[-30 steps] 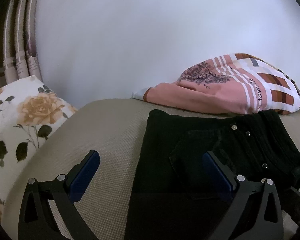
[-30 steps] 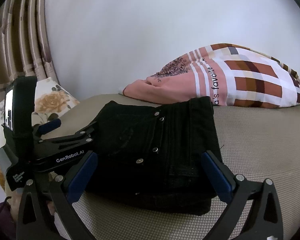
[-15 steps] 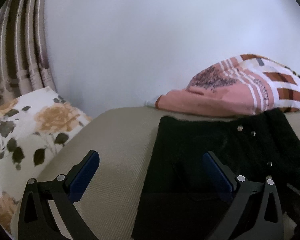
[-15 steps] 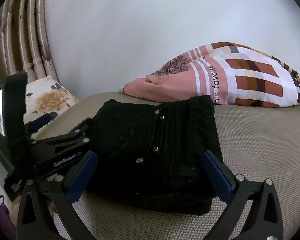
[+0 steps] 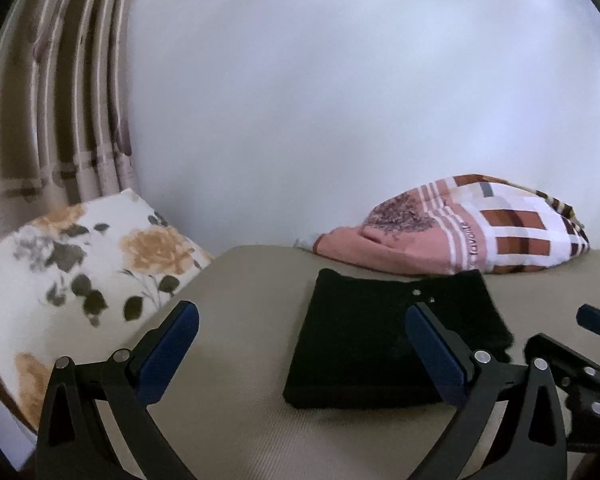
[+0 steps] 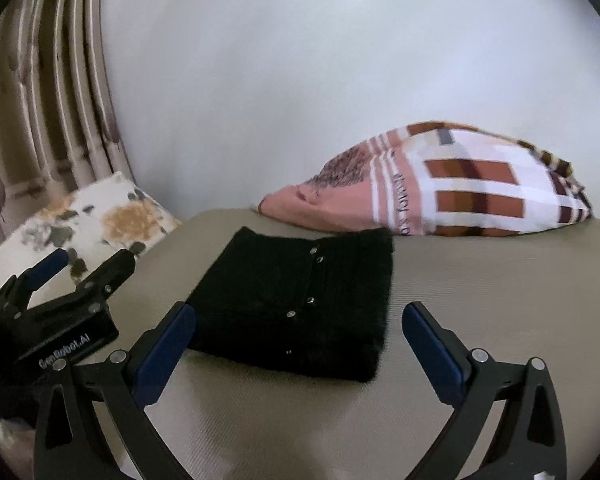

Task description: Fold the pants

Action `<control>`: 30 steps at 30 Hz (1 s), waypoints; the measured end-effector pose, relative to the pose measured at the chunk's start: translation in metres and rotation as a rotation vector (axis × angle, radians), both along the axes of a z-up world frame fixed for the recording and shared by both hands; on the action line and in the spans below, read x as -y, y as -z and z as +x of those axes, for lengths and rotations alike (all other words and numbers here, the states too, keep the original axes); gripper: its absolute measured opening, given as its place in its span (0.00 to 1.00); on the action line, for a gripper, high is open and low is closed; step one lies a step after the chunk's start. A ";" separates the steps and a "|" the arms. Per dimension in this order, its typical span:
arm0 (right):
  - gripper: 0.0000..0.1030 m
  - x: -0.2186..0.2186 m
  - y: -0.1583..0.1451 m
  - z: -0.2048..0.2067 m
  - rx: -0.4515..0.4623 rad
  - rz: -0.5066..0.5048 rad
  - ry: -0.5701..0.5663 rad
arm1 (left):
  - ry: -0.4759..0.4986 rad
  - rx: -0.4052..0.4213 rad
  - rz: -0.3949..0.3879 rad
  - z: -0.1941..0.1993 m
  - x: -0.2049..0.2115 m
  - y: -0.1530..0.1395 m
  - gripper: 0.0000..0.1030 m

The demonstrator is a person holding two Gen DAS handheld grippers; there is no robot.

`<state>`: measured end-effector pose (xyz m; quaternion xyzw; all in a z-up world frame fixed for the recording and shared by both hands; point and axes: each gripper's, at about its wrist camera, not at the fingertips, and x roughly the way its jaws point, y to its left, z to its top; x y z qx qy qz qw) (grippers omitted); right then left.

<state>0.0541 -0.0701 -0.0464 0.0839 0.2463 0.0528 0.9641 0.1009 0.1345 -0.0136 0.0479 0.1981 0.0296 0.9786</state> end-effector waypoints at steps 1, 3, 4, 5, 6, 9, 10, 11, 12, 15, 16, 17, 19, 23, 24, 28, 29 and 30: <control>1.00 0.004 -0.005 -0.009 0.012 0.007 0.001 | -0.006 -0.011 0.006 -0.006 0.002 -0.009 1.00; 1.00 0.010 -0.016 -0.028 0.031 0.008 0.006 | -0.016 -0.011 0.009 -0.015 0.003 -0.023 1.00; 1.00 0.013 -0.020 -0.031 0.036 0.006 0.008 | -0.014 0.004 0.008 -0.022 0.004 -0.031 1.00; 1.00 0.016 -0.026 -0.040 0.044 0.002 0.013 | -0.014 0.015 0.008 -0.029 0.005 -0.037 1.00; 1.00 0.019 -0.031 -0.045 0.048 0.002 0.016 | -0.020 0.027 0.007 -0.036 0.006 -0.045 1.00; 1.00 0.030 -0.043 -0.059 0.076 0.022 0.034 | -0.011 0.075 -0.029 -0.055 0.003 -0.066 1.00; 1.00 0.033 -0.048 -0.064 0.089 0.029 0.039 | -0.001 0.091 -0.041 -0.061 0.003 -0.070 1.00; 1.00 0.035 -0.053 -0.069 0.101 0.030 0.045 | 0.005 0.120 -0.051 -0.070 0.002 -0.077 1.00; 1.00 0.036 -0.056 -0.073 0.109 0.029 0.050 | 0.004 0.140 -0.051 -0.076 0.002 -0.081 1.00; 1.00 0.037 -0.066 -0.081 0.134 0.029 0.050 | -0.006 0.178 -0.039 -0.090 0.003 -0.093 1.00; 1.00 0.037 -0.068 -0.084 0.139 0.026 0.048 | -0.008 0.175 -0.039 -0.092 0.003 -0.096 1.00; 1.00 0.036 -0.070 -0.087 0.145 0.023 0.045 | -0.005 0.167 -0.048 -0.094 0.003 -0.098 1.00; 1.00 0.034 -0.071 -0.090 0.151 0.020 0.039 | -0.021 0.142 -0.077 -0.097 0.000 -0.100 1.00; 1.00 0.030 -0.073 -0.096 0.149 0.012 0.028 | -0.029 0.104 -0.116 -0.099 -0.003 -0.099 1.00; 1.00 0.029 -0.073 -0.097 0.149 0.013 0.027 | -0.019 0.090 -0.122 -0.097 -0.004 -0.098 1.00; 1.00 0.025 -0.074 -0.100 0.151 0.001 0.016 | -0.007 0.075 -0.130 -0.096 -0.004 -0.096 1.00; 1.00 0.023 -0.074 -0.101 0.152 -0.003 0.014 | -0.002 0.075 -0.125 -0.095 -0.004 -0.096 1.00; 1.00 0.022 -0.074 -0.102 0.152 -0.006 0.013 | -0.003 0.075 -0.119 -0.095 -0.004 -0.096 1.00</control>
